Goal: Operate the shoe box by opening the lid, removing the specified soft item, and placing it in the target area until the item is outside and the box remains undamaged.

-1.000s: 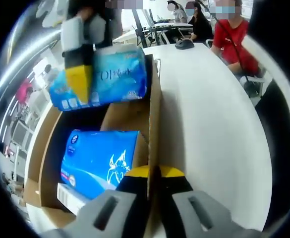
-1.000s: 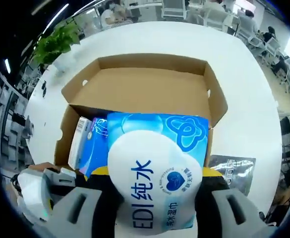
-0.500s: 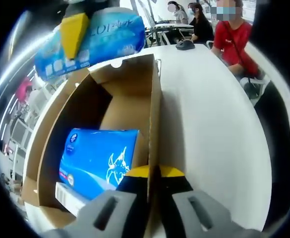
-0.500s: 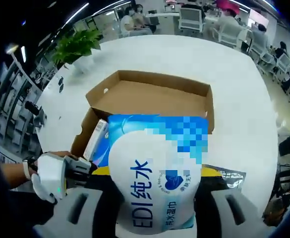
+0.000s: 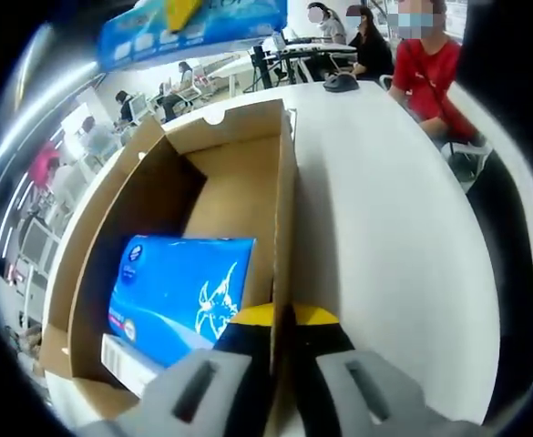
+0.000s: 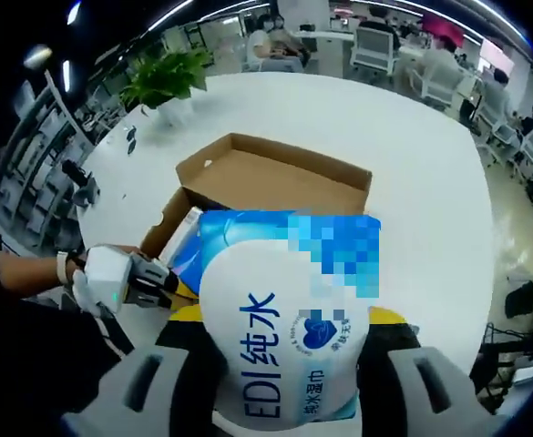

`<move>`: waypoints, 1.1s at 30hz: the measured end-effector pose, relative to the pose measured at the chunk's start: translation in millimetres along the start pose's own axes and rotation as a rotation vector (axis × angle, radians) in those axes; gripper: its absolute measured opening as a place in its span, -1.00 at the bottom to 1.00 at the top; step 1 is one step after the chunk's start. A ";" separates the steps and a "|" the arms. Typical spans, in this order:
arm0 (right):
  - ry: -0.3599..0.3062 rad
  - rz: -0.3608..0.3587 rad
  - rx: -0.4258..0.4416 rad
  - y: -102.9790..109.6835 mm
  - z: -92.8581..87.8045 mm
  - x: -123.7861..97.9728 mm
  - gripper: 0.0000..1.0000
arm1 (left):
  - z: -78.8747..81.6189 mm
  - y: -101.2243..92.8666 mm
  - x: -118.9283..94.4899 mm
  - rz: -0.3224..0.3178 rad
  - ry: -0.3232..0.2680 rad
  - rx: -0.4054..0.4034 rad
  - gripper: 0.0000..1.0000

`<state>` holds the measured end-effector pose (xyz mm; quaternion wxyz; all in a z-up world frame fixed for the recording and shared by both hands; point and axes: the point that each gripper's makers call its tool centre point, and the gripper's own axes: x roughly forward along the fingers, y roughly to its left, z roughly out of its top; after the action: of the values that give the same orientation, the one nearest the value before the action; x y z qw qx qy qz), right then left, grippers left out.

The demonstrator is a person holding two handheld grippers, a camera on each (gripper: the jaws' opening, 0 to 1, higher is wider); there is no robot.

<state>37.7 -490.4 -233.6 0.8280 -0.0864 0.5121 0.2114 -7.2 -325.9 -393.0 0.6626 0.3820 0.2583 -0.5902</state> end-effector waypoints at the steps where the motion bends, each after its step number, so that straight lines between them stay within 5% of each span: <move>1: 0.003 0.002 -0.017 -0.9 -0.8 -1.9 0.20 | -0.4 -0.1 0.6 0.002 0.001 0.001 -0.94; 18: 0.099 -0.022 -0.322 -60.6 -30.8 -21.7 0.20 | -0.9 1.0 1.9 -0.004 -0.007 0.005 -0.94; 33: 0.204 0.091 -0.645 -79.6 -58.9 -0.7 0.20 | 1.4 0.1 -1.7 -0.002 -0.011 0.003 -0.94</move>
<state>24.6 -583.0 -265.9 0.6922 -0.3414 0.5025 0.3896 -7.6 -326.1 -390.8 0.6627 0.3795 0.2545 -0.5934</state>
